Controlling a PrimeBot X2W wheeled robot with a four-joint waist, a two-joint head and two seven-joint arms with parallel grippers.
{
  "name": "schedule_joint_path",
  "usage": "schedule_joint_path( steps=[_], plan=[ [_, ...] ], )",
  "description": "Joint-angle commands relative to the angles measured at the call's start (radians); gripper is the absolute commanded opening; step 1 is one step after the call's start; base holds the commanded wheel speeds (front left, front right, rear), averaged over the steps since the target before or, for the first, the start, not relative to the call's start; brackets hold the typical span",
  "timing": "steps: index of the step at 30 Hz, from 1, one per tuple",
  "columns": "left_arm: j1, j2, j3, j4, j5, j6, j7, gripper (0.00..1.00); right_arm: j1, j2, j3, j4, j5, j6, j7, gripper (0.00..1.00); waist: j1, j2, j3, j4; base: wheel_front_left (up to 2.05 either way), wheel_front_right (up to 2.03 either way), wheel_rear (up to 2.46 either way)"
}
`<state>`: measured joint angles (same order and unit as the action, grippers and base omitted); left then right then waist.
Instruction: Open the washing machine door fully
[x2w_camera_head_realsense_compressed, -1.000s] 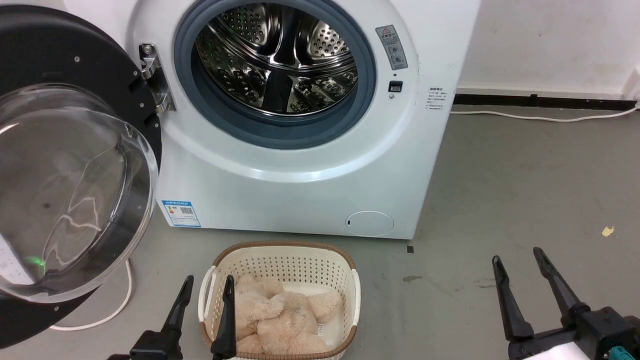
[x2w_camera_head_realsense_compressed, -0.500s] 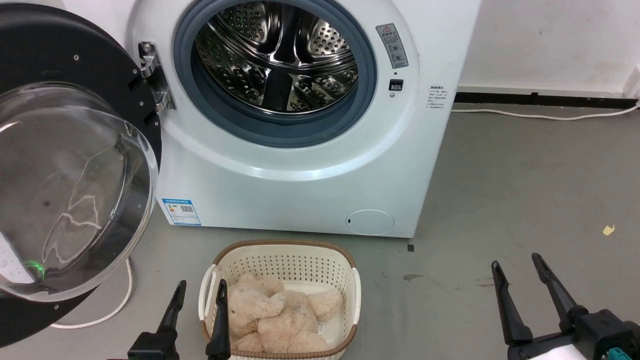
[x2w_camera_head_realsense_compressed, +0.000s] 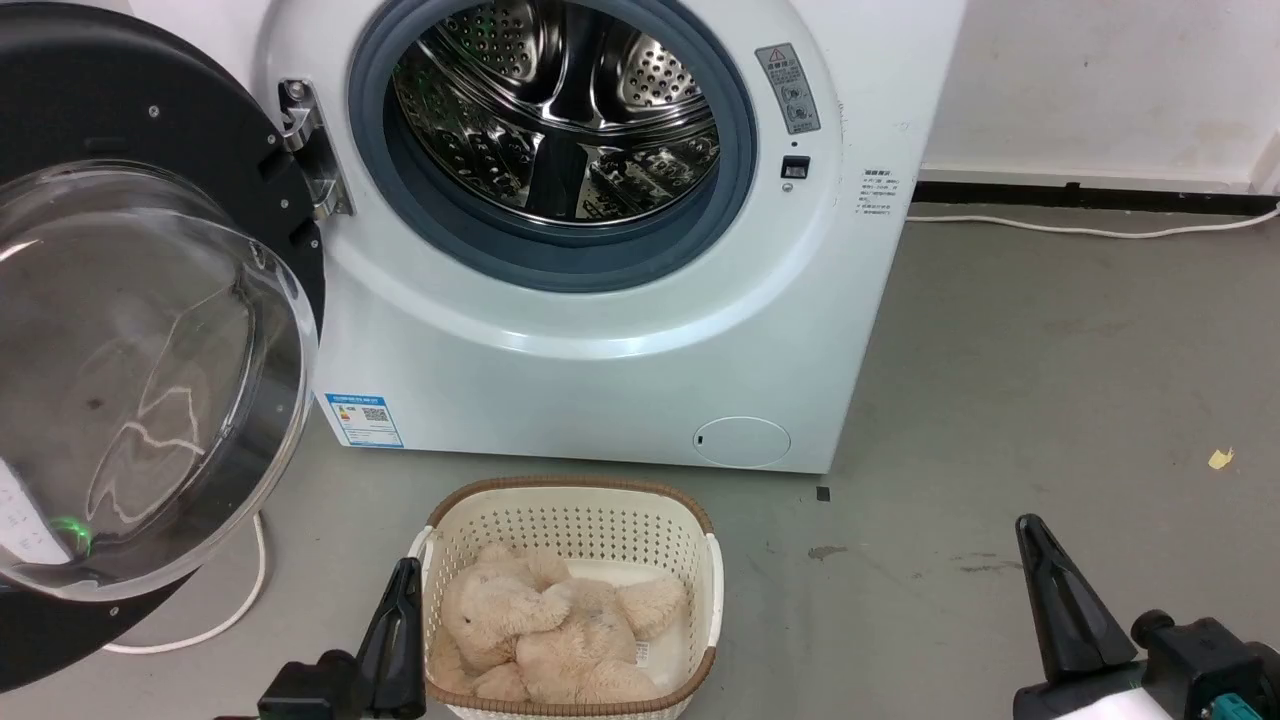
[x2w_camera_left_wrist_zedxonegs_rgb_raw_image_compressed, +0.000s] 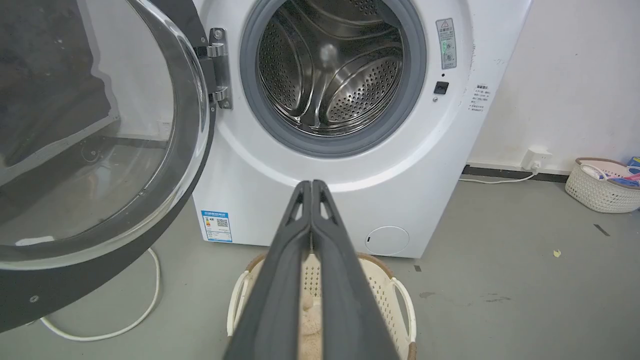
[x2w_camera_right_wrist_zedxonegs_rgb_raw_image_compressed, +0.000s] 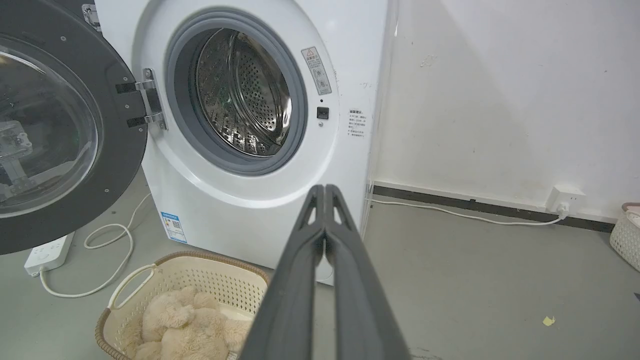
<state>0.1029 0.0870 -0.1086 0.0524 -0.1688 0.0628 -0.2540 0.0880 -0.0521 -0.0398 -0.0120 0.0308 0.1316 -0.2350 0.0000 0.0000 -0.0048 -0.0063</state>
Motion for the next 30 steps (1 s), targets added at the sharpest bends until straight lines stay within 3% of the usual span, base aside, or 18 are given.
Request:
schedule_joint_path(
  steps=[1, 30],
  plan=[
    [-0.004, 0.0, 0.004, -0.002, 0.007, -0.002, 0.008, 0.0, -0.003, 0.0, 0.001, 0.0, -0.001, 0.0, 0.006, 0.0, 0.0, 0.0, 0.0, 0.0, 0.0, 0.0, 0.0],
    [-0.027, -0.009, 0.029, -0.014, 0.044, -0.016, 0.065, 0.0, -0.023, 0.0, 0.01, 0.003, -0.008, 0.0, 0.059, 0.0, 0.0, 0.0, 0.001, 0.002, 0.0, 0.0, 0.0]
  ],
)
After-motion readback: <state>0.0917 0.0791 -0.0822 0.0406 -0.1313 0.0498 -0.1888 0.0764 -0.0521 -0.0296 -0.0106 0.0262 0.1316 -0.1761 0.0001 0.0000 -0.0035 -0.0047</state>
